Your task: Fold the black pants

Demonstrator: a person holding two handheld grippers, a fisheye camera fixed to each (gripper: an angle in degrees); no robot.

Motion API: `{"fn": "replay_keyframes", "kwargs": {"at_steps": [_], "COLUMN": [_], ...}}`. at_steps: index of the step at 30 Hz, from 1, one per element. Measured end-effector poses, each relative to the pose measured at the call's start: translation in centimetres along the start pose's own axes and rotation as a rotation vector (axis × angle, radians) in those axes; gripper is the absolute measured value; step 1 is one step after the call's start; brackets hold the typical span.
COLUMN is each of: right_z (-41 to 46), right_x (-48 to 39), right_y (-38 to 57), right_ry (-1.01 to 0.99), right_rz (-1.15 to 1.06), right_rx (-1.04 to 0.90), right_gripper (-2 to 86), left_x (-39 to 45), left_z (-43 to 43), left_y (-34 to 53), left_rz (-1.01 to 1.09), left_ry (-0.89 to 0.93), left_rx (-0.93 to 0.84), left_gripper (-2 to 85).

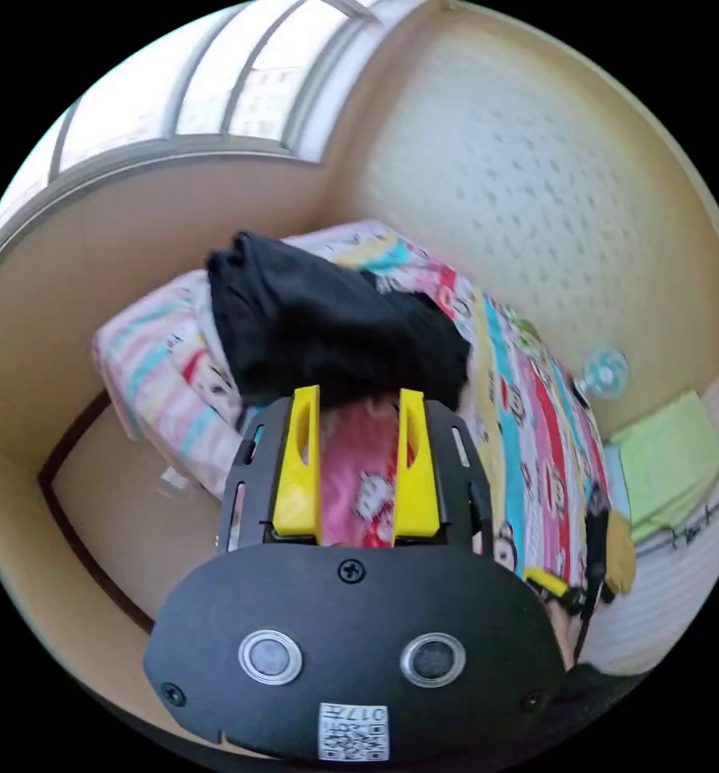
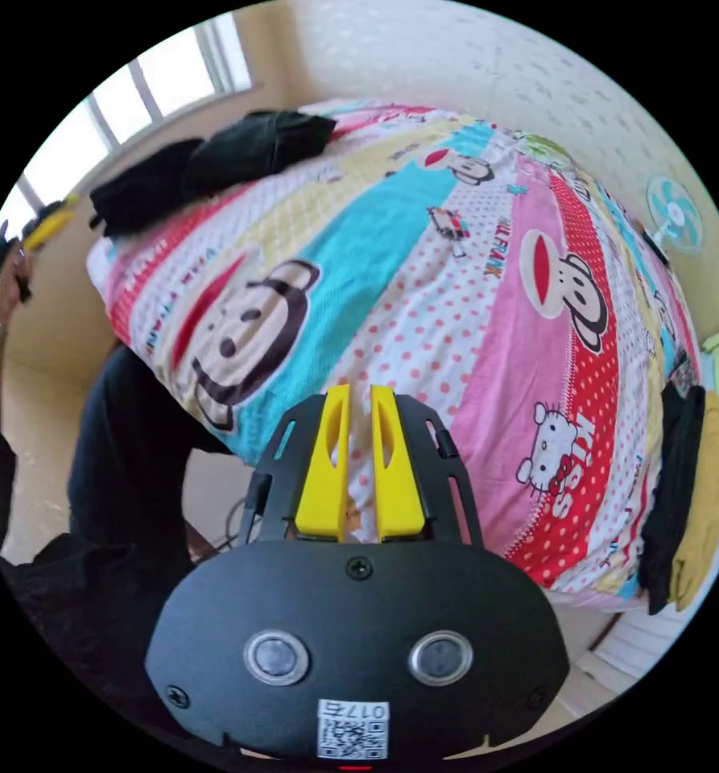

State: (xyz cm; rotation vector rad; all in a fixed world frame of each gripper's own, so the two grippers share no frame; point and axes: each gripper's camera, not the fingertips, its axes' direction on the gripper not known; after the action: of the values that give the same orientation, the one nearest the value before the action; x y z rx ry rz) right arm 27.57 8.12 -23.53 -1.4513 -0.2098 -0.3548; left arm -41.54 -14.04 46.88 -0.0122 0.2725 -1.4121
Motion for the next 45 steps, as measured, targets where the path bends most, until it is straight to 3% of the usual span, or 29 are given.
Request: {"fn": "replay_keyframes", "kwargs": {"at_steps": [4,6,7,8,10,11,14,16,19,21,23,26,28,32,37,39,45], "right_z": [3.6,4.7,5.3,5.6,6.2,6.2,5.0,3.9,1.1,-0.4,-1.1,-1.7,-1.7,-0.3,4.0,7.1,17.2], "right_x": [-3.8,-4.2,-4.5,-4.6,-4.7,-4.7,-5.1,-4.4,-2.3,-0.9,0.5,1.5,0.3,-4.8,-19.9,-25.6,-36.9], "right_y": [1.7,1.7,1.3,1.1,0.5,0.5,2.2,4.0,7.5,9.7,11.5,14.6,15.8,13.1,0.8,-3.5,-12.8], "right_ry": [0.077,0.046,0.024,0.011,-0.047,-0.062,-0.084,0.003,0.093,0.127,0.19,0.311,0.281,0.167,-0.285,-0.3,-0.053], "right_rz": [0.019,0.028,0.028,0.031,0.059,0.065,0.089,0.248,0.431,0.489,0.536,0.613,0.543,0.339,-0.224,-0.326,-0.47], "right_rx": [0.139,0.15,0.136,0.125,0.084,0.088,0.225,0.287,0.412,0.452,0.416,0.369,0.38,0.381,0.375,0.314,0.024], "right_gripper": [3.4,2.9,2.5,2.3,1.3,1.1,0.7,0.5,0.7,0.8,1.1,2.1,4.0,8.5,14.8,16.4,11.6], "left_x": [-4.5,-5.6,-5.7,-5.4,-3.2,0.1,13.8,21.8,34.0,42.9,48.2,50.9,48.5,37.7,26.8,24.0,20.7], "left_z": [2.2,7.6,8.4,8.4,7.5,6.8,3.3,1.9,0.6,0.2,1.5,6.1,8.3,7.7,2.9,0.0,-3.0], "left_y": [-7.2,-10.0,-10.1,-9.7,-9.4,-9.3,-7.8,-5.8,-0.7,5.6,11.9,22.4,26.6,28.9,26.8,25.9,24.9], "left_rz": [-0.094,-0.137,-0.16,-0.232,-0.235,-0.177,0.174,0.331,0.613,0.896,1.038,1.078,0.999,0.719,0.474,0.435,0.412], "left_ry": [0.003,0.063,0.064,0.109,0.365,0.475,0.534,0.607,0.886,1.118,1.184,1.054,0.9,0.605,0.234,0.114,0.03], "left_rx": [0.035,-0.148,-0.158,-0.101,-0.039,-0.054,-0.031,-0.038,-0.099,-0.261,-0.466,-0.774,-0.827,-0.729,-0.566,-0.437,-0.382], "left_gripper": [14.1,10.3,9.0,6.8,5.1,5.0,5.0,5.0,5.0,5.9,7.6,8.7,8.9,10.0,10.0,10.0,10.0]}}
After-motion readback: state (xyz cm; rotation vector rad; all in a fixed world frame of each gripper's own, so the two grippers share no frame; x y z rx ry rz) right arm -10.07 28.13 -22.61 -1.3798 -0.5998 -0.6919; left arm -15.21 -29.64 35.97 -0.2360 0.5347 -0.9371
